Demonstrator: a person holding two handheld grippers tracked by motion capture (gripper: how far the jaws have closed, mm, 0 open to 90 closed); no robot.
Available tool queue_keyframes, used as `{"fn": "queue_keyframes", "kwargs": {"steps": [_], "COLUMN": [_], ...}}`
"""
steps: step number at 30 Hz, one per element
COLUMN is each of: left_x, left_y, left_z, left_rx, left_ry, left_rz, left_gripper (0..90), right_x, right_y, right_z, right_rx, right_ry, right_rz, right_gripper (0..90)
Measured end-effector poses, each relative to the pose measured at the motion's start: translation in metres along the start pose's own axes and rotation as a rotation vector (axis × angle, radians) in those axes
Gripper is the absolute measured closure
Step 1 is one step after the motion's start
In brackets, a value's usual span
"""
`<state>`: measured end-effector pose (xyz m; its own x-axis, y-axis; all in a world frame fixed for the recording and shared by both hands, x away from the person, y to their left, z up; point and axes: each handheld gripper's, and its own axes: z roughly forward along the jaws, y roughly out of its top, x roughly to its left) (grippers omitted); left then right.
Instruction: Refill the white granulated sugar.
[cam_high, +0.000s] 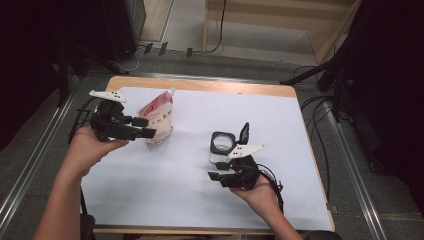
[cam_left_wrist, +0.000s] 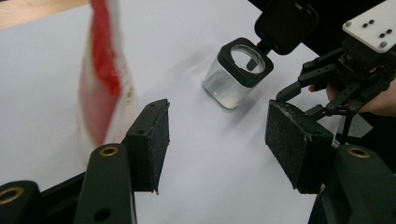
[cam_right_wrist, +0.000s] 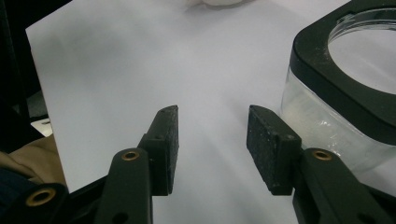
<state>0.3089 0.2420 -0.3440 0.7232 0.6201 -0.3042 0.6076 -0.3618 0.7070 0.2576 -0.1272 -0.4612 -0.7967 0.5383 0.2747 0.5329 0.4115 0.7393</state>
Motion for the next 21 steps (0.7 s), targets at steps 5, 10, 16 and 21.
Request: {"fn": "queue_keyframes", "kwargs": {"steps": [5,10,16,21], "left_x": [0.007,0.015,0.023,0.03], "left_y": [-0.006,-0.012,-0.011,-0.008], "left_z": [-0.015,-0.023,-0.008,0.006], "left_rx": [-0.006,-0.016,0.002,-0.023], "left_ry": [0.023,0.06,0.146,0.105], "left_rz": [-0.025,-0.046,-0.035,-0.06], "left_gripper": [42.5,42.1,42.6,45.3], "right_x": [0.0,0.0,0.001,0.002], "right_y": [0.0,0.0,0.0,0.0], "right_z": [0.0,0.001,0.003,0.005], "right_rx": [0.004,0.004,0.008,0.009], "right_ry": [-0.002,-0.001,0.0,0.001], "right_rz": [0.002,-0.001,-0.008,-0.011], "right_gripper": [54.0,54.0,53.9,53.6]}}
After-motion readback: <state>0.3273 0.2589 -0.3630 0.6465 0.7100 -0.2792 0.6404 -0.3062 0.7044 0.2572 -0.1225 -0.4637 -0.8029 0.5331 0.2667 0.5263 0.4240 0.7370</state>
